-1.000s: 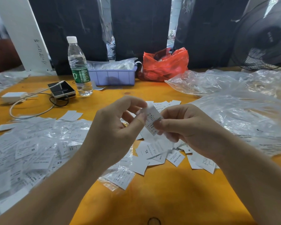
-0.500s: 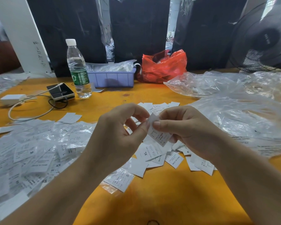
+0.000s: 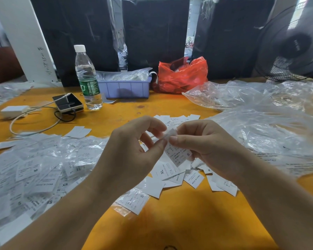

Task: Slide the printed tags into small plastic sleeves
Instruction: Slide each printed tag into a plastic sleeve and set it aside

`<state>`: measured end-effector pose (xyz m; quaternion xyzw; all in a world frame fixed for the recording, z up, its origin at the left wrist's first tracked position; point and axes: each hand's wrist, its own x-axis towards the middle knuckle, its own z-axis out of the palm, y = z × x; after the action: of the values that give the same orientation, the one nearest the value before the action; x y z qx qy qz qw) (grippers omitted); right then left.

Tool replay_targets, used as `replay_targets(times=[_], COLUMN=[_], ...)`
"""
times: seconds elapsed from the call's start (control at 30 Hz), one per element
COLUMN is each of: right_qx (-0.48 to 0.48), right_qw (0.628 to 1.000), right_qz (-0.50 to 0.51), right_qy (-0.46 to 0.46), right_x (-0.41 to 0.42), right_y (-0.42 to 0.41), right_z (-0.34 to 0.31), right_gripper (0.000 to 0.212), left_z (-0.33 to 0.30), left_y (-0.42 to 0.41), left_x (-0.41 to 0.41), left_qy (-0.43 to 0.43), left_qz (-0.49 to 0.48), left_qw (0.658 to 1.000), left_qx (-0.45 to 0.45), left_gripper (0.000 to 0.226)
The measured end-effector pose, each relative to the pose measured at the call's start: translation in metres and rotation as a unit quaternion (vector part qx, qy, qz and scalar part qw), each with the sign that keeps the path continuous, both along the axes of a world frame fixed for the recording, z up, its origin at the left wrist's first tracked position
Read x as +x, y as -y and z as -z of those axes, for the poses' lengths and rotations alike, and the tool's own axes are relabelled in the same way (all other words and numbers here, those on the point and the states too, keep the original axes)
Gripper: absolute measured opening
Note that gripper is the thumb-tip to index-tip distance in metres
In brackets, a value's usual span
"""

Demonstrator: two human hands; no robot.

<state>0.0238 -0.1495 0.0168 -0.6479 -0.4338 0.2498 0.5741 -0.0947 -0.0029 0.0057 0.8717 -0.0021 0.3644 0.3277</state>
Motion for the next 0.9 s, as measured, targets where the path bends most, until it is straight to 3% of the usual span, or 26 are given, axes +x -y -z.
replay_targets(times=[0.5, 0.7, 0.9], right_qx=[0.007, 0.006, 0.000], right_qw=[1.000, 1.000, 1.000], right_qz=[0.005, 0.005, 0.002], right_qy=[-0.003, -0.007, -0.006], right_x=[-0.0003, 0.0003, -0.0012], right_y=[-0.0022, -0.0017, -0.0013], right_z=[0.0027, 0.0036, 0.0031], right_gripper=[0.010, 0.020, 0.018], left_z=[-0.0009, -0.0010, -0.0001], left_y=[0.0016, 0.0006, -0.0036], left_x=[-0.0007, -0.0002, 0.0010], left_qy=[-0.026, -0.053, -0.052], left_qz=[0.010, 0.019, 0.011], left_qw=[0.999, 0.997, 0.995], left_qx=[-0.039, -0.054, -0.083], left_gripper=[0.012, 0.003, 0.014])
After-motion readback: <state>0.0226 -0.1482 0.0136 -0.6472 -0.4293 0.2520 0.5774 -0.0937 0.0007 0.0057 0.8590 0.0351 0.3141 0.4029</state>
